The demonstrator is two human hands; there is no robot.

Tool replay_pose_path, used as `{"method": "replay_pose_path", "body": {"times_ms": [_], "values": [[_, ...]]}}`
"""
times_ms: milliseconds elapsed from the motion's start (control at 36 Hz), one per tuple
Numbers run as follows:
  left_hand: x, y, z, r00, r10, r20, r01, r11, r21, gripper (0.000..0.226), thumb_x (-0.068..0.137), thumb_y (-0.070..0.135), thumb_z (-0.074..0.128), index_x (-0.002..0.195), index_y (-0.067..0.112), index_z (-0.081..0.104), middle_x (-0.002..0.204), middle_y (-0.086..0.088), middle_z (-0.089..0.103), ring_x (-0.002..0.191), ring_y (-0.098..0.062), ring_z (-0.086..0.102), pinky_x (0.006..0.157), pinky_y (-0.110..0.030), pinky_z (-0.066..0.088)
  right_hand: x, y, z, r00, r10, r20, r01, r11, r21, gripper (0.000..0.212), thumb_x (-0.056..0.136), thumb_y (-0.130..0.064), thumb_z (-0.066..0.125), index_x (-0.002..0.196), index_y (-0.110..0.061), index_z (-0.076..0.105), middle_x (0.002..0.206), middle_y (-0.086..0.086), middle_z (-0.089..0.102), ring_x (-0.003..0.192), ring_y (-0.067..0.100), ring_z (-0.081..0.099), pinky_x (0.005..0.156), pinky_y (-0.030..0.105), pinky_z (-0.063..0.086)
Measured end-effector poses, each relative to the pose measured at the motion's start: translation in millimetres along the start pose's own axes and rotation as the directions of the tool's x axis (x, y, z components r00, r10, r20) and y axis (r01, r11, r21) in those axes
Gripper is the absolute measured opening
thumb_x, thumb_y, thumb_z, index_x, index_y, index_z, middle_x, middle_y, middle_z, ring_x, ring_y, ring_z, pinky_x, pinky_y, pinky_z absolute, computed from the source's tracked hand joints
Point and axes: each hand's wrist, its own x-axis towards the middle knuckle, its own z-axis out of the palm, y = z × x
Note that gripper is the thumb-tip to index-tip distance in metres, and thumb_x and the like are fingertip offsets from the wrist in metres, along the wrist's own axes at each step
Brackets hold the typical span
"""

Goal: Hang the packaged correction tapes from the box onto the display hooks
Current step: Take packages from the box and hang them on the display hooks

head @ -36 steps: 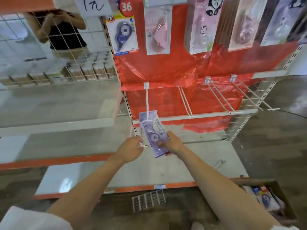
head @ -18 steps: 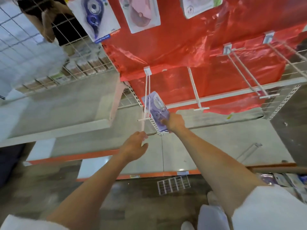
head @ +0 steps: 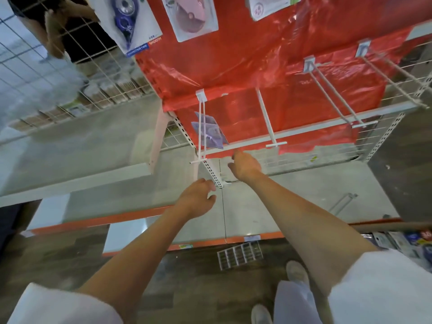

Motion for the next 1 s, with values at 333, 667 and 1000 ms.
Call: {"method": "replay_pose_path", "body": {"times_ms": [333, 667, 1000], "values": [[-16.7, 38.2, 12.4, 0.975, 0.220, 0.027, -0.220, 0.975, 0.035, 0.029, 0.092, 0.019, 0.054, 0.118, 0.008, 0.058, 0.119, -0.013, 0.058, 0.113, -0.028, 0.054, 0.096, -0.031, 0.041, -81.1, 47.7, -27.6, 1.000, -0.006, -0.027, 0.005, 0.998, -0.060, 0.032, 0.094, -0.017, 0.052, 0.125, -0.007, 0.049, 0.124, 0.016, 0.059, 0.116, 0.032, 0.053, 0.092, 0.035, 0.043], [-5.0, 180.1, 58.5, 0.854, 0.506, 0.123, -0.508, 0.861, -0.015, 0.031, 0.094, 0.020, 0.053, 0.122, 0.007, 0.056, 0.125, -0.011, 0.057, 0.115, -0.026, 0.053, 0.098, -0.034, 0.042, -176.6, 185.0, -100.3, 0.973, 0.195, -0.124, -0.212, 0.967, -0.141, 0.034, 0.094, -0.022, 0.055, 0.124, -0.009, 0.047, 0.121, 0.014, 0.059, 0.111, 0.032, 0.055, 0.093, 0.040, 0.045], [32.1, 347.5, 127.4, 0.764, 0.572, 0.299, -0.605, 0.796, 0.025, 0.033, 0.094, 0.023, 0.052, 0.123, 0.009, 0.054, 0.125, -0.011, 0.056, 0.114, -0.027, 0.052, 0.095, -0.033, 0.043, -228.2, 350.4, -149.5, 0.897, 0.426, -0.121, -0.435, 0.898, -0.061, 0.035, 0.093, -0.020, 0.054, 0.125, -0.010, 0.047, 0.122, 0.014, 0.058, 0.111, 0.033, 0.055, 0.089, 0.037, 0.045]]}}
